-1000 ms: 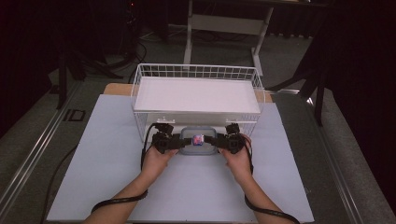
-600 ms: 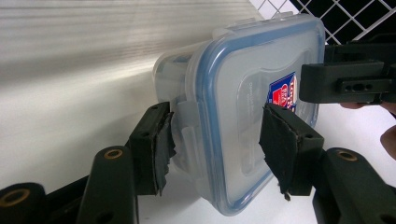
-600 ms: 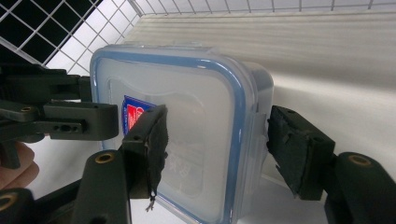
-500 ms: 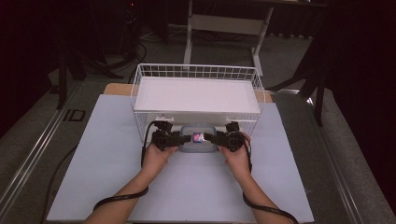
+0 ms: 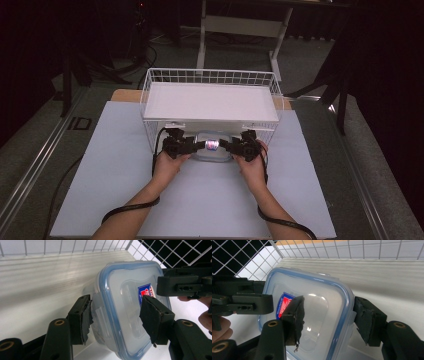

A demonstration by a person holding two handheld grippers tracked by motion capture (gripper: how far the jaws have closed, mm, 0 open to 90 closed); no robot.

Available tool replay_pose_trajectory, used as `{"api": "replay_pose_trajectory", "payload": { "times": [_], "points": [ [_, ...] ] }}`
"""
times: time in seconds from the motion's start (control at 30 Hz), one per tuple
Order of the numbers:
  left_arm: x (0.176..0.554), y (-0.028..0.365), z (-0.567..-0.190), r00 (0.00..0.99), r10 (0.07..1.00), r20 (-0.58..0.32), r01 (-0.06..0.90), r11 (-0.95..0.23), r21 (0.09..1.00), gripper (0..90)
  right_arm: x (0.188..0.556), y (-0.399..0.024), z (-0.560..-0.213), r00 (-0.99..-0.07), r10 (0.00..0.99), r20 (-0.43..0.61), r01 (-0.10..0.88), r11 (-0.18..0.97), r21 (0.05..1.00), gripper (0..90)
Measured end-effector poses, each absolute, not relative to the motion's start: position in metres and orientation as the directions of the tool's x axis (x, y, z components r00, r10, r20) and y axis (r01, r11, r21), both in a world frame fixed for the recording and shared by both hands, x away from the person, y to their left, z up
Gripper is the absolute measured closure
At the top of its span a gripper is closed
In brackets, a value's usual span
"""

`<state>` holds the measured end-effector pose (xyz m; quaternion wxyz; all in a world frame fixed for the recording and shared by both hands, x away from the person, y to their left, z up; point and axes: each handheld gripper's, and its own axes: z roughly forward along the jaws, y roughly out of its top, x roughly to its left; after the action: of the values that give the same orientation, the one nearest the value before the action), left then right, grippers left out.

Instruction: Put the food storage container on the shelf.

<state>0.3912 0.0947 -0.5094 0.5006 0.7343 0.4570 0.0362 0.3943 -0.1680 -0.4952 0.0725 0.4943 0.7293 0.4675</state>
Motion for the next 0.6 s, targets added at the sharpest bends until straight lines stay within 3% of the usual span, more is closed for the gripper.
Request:
{"api": "replay_pose_trajectory", "payload": {
  "times": [0.13,0.33,0.43,0.6],
  "points": [
    [0.3909,0.0943,-0.5094,0.606,0.727,-0.325,0.575,-0.117,0.81,42.9,0.3952,-0.1665,-0.4953,-0.489,0.793,0.363,0.659,0.063,0.75,43.0],
    [0.391,0.0947,-0.5107,0.535,0.768,-0.351,0.605,-0.059,0.794,42.9,0.4004,-0.1642,-0.4994,-0.489,0.792,0.366,0.652,0.054,0.756,40.8],
    [0.3927,0.0969,-0.512,0.537,0.767,-0.351,0.603,-0.058,0.796,42.0,0.4034,-0.165,-0.5011,-0.505,0.819,0.273,0.594,0.1,0.798,40.2],
    [0.3911,0.0964,-0.5116,0.537,0.77,-0.345,0.595,-0.056,0.802,42.0,0.4017,-0.1626,-0.4973,-0.526,0.823,0.215,0.55,0.136,0.824,40.8]
  ]
}}
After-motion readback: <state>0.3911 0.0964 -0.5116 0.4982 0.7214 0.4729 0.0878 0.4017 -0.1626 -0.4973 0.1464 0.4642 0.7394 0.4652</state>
